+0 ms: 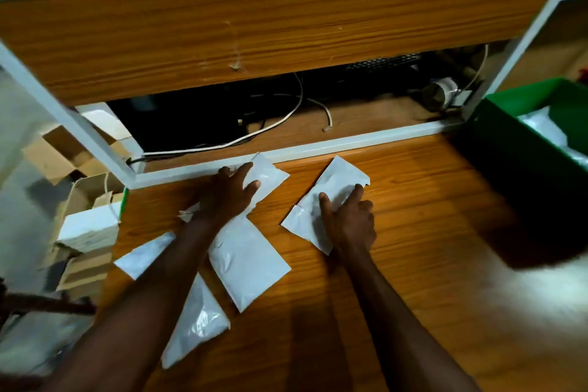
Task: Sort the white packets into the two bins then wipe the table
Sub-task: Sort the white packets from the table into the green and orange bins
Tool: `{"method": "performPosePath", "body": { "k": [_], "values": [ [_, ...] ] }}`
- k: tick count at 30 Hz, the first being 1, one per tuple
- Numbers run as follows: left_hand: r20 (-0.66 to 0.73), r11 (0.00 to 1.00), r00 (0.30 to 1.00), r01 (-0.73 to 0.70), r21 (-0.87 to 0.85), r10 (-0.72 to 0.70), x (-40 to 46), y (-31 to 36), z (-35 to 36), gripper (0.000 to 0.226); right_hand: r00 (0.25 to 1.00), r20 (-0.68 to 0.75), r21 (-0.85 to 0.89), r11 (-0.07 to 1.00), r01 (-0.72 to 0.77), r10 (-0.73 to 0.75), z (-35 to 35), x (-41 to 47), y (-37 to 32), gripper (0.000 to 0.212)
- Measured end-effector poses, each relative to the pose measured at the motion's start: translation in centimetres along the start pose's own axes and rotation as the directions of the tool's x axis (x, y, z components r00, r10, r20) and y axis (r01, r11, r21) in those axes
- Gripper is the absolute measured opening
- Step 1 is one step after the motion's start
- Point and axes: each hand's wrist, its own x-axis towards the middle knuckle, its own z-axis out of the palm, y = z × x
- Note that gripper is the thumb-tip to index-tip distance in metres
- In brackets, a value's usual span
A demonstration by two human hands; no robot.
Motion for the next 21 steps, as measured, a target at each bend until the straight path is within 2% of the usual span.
{"method": "performPosePath", "body": {
  "k": [5, 7, 9, 13, 16, 21],
  "values": [
    [0.035, 0.999, 0.998, -0.043, -0.007, 0.043, 0.8, 0.0, 0.2, 0.059, 0.999, 0.042, -0.164, 0.986, 0.027, -0.020, 1.6, 0.5, -0.7, 0.086],
    [0.009, 0.999, 0.999, -0.046, 0.025, 0.045, 0.6, 0.7, -0.2, 0.059, 0.999, 0.031, -0.144, 0.988, 0.048, -0.044, 2.0, 0.6, -0.6, 0.078],
    [-0.029, 0.998, 0.997, -0.067, -0.005, 0.067, -0.1, 1.3, -0.6, 0.060, 0.996, 0.013, -0.053, 0.994, 0.091, -0.090, 2.1, 0.6, -0.1, 0.068],
    [-0.064, 0.976, 0.992, -0.123, -0.179, 0.113, -1.4, 2.0, -1.1, 0.061, 0.984, -0.058, 0.243, 0.954, 0.178, -0.169, 1.4, 0.0, 1.6, 0.061],
    [-0.038, 0.947, 0.987, -0.159, -0.279, 0.154, -2.8, 2.9, -1.2, 0.063, 0.956, -0.163, 0.336, 0.897, 0.288, -0.245, 0.7, -1.1, 3.4, 0.056],
    [0.052, 0.870, 0.981, -0.139, -0.474, 0.185, -5.6, 5.7, -0.6, 0.067, 0.967, -0.138, 0.526, 0.811, 0.256, -0.216, -2.0, -3.8, 6.7, 0.051]
  ]
}}
